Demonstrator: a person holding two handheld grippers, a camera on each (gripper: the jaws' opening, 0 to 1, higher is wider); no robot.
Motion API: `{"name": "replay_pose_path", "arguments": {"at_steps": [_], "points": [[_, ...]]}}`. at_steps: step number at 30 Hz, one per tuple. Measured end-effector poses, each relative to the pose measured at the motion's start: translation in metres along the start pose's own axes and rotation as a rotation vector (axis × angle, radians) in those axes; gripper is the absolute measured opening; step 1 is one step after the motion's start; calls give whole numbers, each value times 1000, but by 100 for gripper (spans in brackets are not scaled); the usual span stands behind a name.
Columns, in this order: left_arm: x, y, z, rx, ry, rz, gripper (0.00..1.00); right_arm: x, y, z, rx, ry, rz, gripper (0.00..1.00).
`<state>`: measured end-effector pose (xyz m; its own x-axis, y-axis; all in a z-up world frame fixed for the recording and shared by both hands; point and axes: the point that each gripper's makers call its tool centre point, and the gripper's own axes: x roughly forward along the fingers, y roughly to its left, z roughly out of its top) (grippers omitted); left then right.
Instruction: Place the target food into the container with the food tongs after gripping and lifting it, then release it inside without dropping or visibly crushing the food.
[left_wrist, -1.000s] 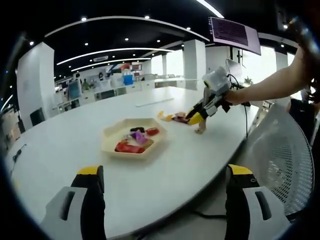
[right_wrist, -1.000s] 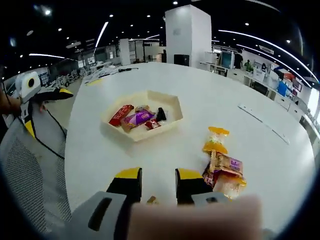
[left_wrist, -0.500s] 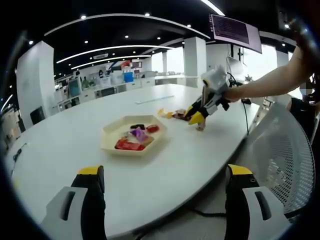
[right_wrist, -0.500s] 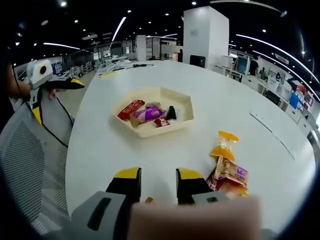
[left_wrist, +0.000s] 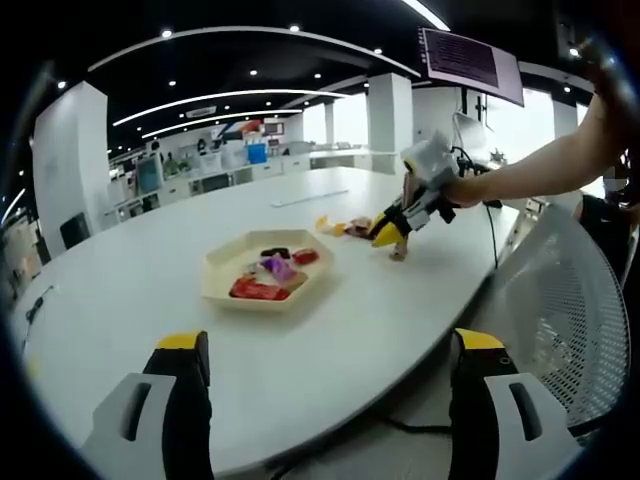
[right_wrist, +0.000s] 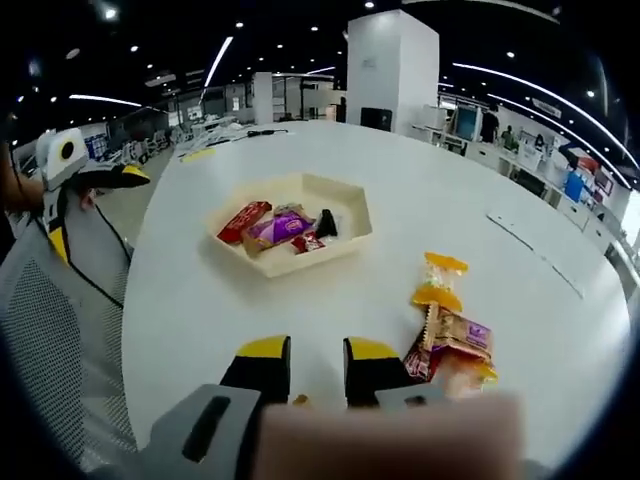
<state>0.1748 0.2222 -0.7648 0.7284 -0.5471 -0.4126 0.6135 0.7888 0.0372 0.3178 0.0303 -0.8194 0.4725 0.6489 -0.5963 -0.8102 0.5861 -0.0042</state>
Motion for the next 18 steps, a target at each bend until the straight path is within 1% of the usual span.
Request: {"name": "replay_pose_path", "arguments": {"at_steps": [2,5,8,9,10,12,15,18], "points": [[0,0,0,0,-1,1,97,0,-1,0,9,-3,-15,18],[0,0,1,0,-4,1,97,-1,-4,0,51,-11,-49,18],[-1,0,1,1,-6,2,97,-4,-11,-1,117,-29,-81,18],[-1,0,1,1,-6,2,97,-5,-15,-2,110,-28,-101,18],[-1,0,1,1,-7,2,97,-6,-16,-2,116,-27,-98,18],[-1,0,2,1,-9,3,97,-8,-22,-5,140,-15,-139,18],[-1,0,2,1,-9,2,97,-9,-25,-4,161,-25,-151,18],[-1,0,2,1,-10,2,97,-10,-24,-3,158,-29,-156,19]]}}
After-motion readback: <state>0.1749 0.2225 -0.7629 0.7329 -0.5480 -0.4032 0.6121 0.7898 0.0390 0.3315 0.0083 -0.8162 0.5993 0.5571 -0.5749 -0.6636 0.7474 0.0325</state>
